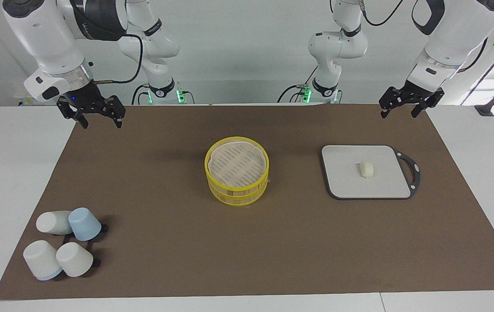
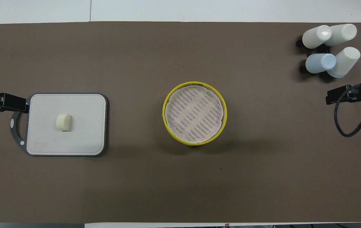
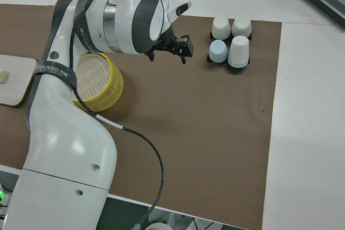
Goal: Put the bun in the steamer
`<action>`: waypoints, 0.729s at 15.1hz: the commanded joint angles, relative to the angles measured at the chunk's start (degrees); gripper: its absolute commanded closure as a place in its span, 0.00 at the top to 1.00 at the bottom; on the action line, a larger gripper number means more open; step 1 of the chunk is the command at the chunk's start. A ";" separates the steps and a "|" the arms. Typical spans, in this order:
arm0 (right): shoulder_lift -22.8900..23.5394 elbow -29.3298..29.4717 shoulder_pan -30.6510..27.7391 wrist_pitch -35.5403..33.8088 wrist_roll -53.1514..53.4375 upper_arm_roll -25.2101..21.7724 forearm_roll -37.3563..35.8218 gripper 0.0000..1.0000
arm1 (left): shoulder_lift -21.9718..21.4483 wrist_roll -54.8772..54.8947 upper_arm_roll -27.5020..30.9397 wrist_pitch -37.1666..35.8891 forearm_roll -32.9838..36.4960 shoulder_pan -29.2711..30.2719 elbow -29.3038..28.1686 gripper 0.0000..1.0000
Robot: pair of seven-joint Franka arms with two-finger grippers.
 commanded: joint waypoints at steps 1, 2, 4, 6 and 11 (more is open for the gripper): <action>0.32 0.75 -0.85 -1.19 -1.09 0.55 1.20 1.00 | -0.50 0.60 0.30 0.56 1.16 -0.39 -0.10 1.00; 0.23 0.58 -0.85 -1.19 -1.09 0.55 1.20 1.00 | -0.50 0.52 0.30 0.65 1.16 -0.39 -0.10 1.00; 0.15 0.40 -0.85 -1.19 -1.09 0.55 1.29 1.00 | -0.50 0.25 0.30 0.74 1.16 -0.48 -0.10 1.00; 0.06 0.32 -0.85 -1.46 -1.09 0.55 1.38 1.00 | -0.50 0.08 0.30 0.74 1.16 -0.40 -0.10 1.00; 0.23 -1.35 1.51 4.15 4.33 2.65 1.81 1.00 | -0.94 0.69 0.48 0.82 1.16 -0.13 -0.89 1.00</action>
